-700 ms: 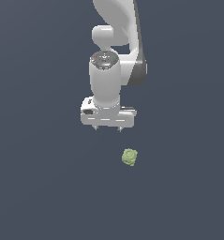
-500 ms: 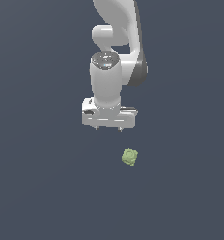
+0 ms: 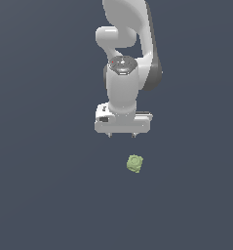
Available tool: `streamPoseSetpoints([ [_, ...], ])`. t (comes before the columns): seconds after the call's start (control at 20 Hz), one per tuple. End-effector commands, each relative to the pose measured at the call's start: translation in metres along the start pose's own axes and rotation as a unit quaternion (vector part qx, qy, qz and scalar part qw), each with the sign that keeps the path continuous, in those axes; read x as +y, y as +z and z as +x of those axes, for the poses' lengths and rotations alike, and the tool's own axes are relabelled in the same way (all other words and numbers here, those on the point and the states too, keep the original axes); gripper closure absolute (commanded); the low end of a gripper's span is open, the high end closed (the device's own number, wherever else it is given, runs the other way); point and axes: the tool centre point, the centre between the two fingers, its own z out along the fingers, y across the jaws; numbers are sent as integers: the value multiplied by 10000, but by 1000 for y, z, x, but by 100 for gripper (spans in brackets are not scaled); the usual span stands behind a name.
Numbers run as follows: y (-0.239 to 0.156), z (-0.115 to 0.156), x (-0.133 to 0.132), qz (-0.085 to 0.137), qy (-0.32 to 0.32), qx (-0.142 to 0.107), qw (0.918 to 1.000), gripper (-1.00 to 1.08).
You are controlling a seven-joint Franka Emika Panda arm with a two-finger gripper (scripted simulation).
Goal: Pick up the object and move it to a goal position.
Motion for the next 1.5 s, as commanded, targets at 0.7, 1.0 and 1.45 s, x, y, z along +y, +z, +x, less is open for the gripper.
streamPoseSetpoints([
  [0.7,35,28,-23,-51,783,-101,9969,-92],
  [1.0,62,44,-41,-115,1310,-160,9912,-92],
  [1.45,87,55,-58,-187,1751,-199,9842,-92],
])
